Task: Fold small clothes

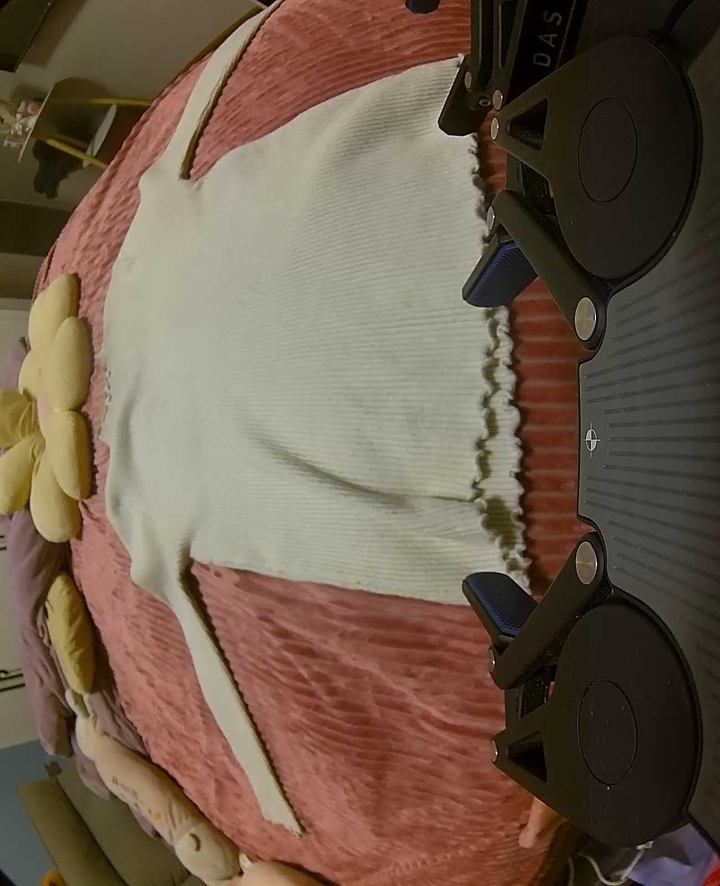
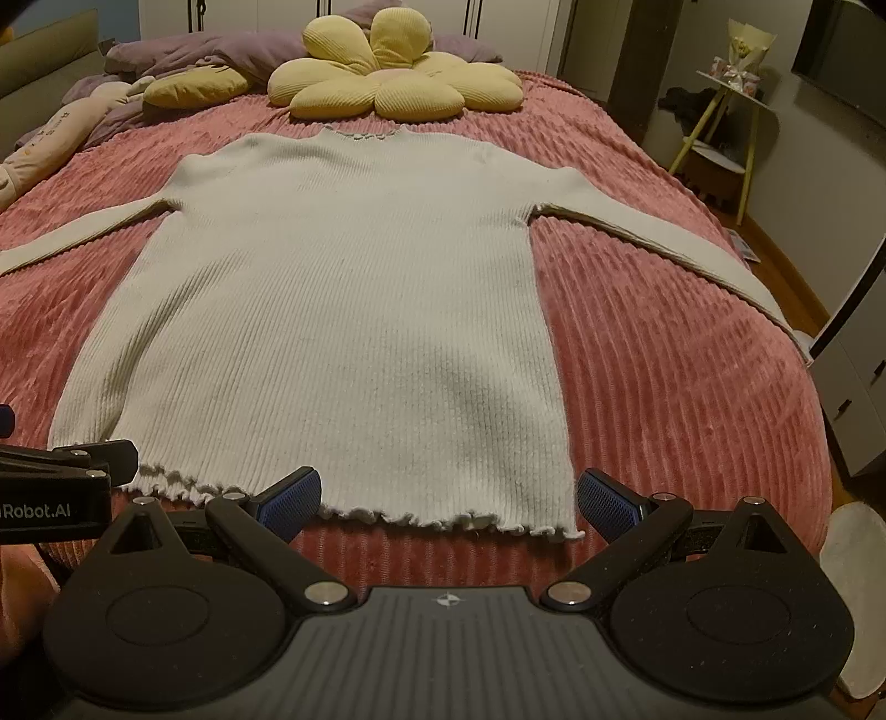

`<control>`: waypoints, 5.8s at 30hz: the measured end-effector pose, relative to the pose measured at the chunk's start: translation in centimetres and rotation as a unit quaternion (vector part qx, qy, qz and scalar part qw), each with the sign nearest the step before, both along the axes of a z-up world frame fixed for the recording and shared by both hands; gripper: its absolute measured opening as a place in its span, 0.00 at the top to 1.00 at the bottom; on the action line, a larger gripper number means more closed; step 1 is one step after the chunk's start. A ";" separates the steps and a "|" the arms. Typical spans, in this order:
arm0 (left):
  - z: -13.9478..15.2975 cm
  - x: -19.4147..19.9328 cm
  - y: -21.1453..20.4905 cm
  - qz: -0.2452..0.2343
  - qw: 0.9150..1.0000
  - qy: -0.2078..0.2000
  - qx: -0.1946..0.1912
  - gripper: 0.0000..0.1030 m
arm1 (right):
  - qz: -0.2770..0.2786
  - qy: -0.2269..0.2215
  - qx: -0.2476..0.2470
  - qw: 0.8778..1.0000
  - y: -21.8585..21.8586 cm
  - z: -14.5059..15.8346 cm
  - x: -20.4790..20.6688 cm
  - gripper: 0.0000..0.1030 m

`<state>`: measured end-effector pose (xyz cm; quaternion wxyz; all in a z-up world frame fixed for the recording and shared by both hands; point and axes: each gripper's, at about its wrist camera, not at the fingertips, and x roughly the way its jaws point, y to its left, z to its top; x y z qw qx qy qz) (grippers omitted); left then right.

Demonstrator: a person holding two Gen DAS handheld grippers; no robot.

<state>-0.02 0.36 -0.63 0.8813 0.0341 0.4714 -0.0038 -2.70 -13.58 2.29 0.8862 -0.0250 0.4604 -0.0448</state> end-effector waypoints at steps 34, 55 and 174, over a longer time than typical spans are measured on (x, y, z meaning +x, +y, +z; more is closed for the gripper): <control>-0.1 0.0 -0.1 -0.001 1.000 0.004 0.000 0.00 | 0.003 -0.002 0.012 1.000 -0.1 0.1 0.1 0.04; -0.4 0.1 0.0 0.001 1.000 0.006 0.000 0.00 | 0.001 -0.019 0.031 0.999 -0.4 0.4 0.2 0.04; -5.4 35.1 7.1 0.048 0.992 -0.048 -0.111 0.89 | -0.055 -0.146 0.299 0.941 -16.5 -5.2 24.1 0.44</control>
